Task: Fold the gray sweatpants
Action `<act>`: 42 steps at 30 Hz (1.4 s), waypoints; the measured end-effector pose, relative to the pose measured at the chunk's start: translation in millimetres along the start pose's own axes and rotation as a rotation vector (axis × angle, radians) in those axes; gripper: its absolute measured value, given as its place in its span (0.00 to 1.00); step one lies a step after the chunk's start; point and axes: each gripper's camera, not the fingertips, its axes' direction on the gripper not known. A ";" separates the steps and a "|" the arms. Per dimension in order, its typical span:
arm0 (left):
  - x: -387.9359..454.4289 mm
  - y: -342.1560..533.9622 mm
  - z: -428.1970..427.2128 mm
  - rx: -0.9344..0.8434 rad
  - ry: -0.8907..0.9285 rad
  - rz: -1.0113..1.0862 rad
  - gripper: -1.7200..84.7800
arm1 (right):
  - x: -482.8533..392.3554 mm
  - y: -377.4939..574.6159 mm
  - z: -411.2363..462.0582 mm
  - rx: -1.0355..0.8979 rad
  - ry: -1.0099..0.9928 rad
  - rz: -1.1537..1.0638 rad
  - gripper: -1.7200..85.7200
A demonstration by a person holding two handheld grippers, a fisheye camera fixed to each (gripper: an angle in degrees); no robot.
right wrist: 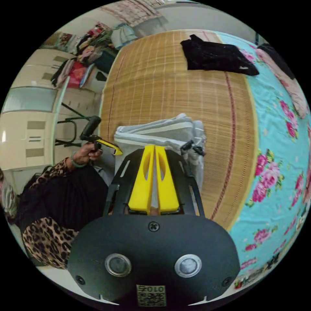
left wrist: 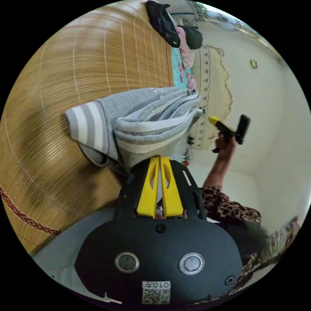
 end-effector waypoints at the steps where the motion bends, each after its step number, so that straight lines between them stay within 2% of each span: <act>1: 6.4 5.1 -1.7 0.018 0.025 0.027 0.02 | 18.4 3.3 10.4 0.028 -0.066 0.038 0.05; 3: 24.0 11.6 -4.4 0.056 0.035 0.100 0.02 | 58.4 11.6 24.4 0.125 -0.215 0.124 0.05; 5: 41.7 14.9 -2.6 0.091 0.045 0.170 0.02 | 108.1 28.1 41.8 0.255 -0.524 0.272 0.05; 6: 43.2 15.0 -1.9 0.100 0.017 0.166 0.02 | 127.8 40.8 53.2 0.366 -0.693 0.314 0.04; 7: 41.5 14.6 -0.5 0.118 -0.114 0.109 0.02 | 133.6 48.4 62.0 0.408 -0.759 0.310 0.04; 8: 37.8 13.2 4.4 0.097 -0.187 0.087 0.02 | 133.1 51.2 63.6 0.416 -0.771 0.300 0.04; 9: 34.8 13.5 6.8 0.091 -0.169 0.072 0.02 | 128.7 55.7 62.7 0.412 -0.757 0.288 0.04; 11: 31.4 26.6 12.4 0.117 -0.031 -0.006 0.02 | 118.9 60.6 55.3 0.393 -0.699 0.268 0.04; 13: 50.7 40.6 15.0 0.167 0.049 0.071 0.02 | 95.6 65.9 39.3 0.440 -0.728 0.075 0.04; 15: 74.0 49.1 20.1 0.186 0.080 0.156 0.02 | 83.5 70.5 36.4 0.505 -0.796 -0.005 0.04; 18: 95.1 52.6 41.2 0.155 -0.188 0.176 0.02 | 83.8 66.3 65.4 0.388 -0.646 0.239 0.04; 19: 95.5 55.7 54.4 0.096 -0.237 0.167 0.02 | 78.5 71.1 66.3 0.448 -0.702 0.234 0.04; 20: 100.3 67.3 58.9 0.099 -0.201 0.150 0.02 | 73.0 74.3 63.9 0.480 -0.708 0.232 0.04; 21: 107.1 75.6 58.4 0.119 -0.203 0.159 0.02 | 54.6 79.0 54.2 0.536 -0.692 0.169 0.05; 24: 173.4 126.6 48.6 0.226 -0.392 0.349 0.02 | -16.3 82.6 20.7 0.660 -0.679 -0.113 0.05; 26: 236.5 181.2 40.6 0.356 -0.616 0.520 0.02 | -73.1 74.6 2.3 0.714 -0.653 -0.312 0.05; 27: 252.2 196.9 39.2 0.395 -0.672 0.563 0.02 | -115.7 63.4 -6.0 0.721 -0.622 -0.442 0.05; 29: 306.3 265.1 34.9 0.589 -0.874 0.652 0.02 | -186.1 41.0 -13.5 0.712 -0.601 -0.659 0.05; 31: 337.9 319.4 35.7 0.747 -1.007 0.675 0.02 | -291.1 7.4 -17.1 0.646 -0.612 -0.958 0.05; 33: 364.9 372.6 42.9 0.878 -1.178 0.661 0.02 | -375.5 -10.5 -17.7 0.632 -0.614 -1.160 0.05; 35: 396.6 437.7 58.7 1.032 -1.440 0.526 0.02 | -464.0 -18.3 -14.2 0.627 -0.644 -1.367 0.05; 37: 418.3 484.8 74.0 1.143 -1.622 0.356 0.02 | -576.7 -12.7 -4.6 0.643 -0.735 -1.591 0.05; 39: 441.8 528.2 92.6 1.227 -1.796 0.158 0.02 | -650.5 8.3 3.8 0.631 -0.778 -1.789 0.05; 41: 477.6 578.9 126.2 1.361 -2.086 -0.124 0.02 | -707.6 35.8 16.3 0.646 -0.770 -1.874 0.05; 42: 485.2 590.5 135.1 1.401 -2.142 -0.179 0.02 | -735.7 56.1 27.8 0.649 -0.801 -1.891 0.05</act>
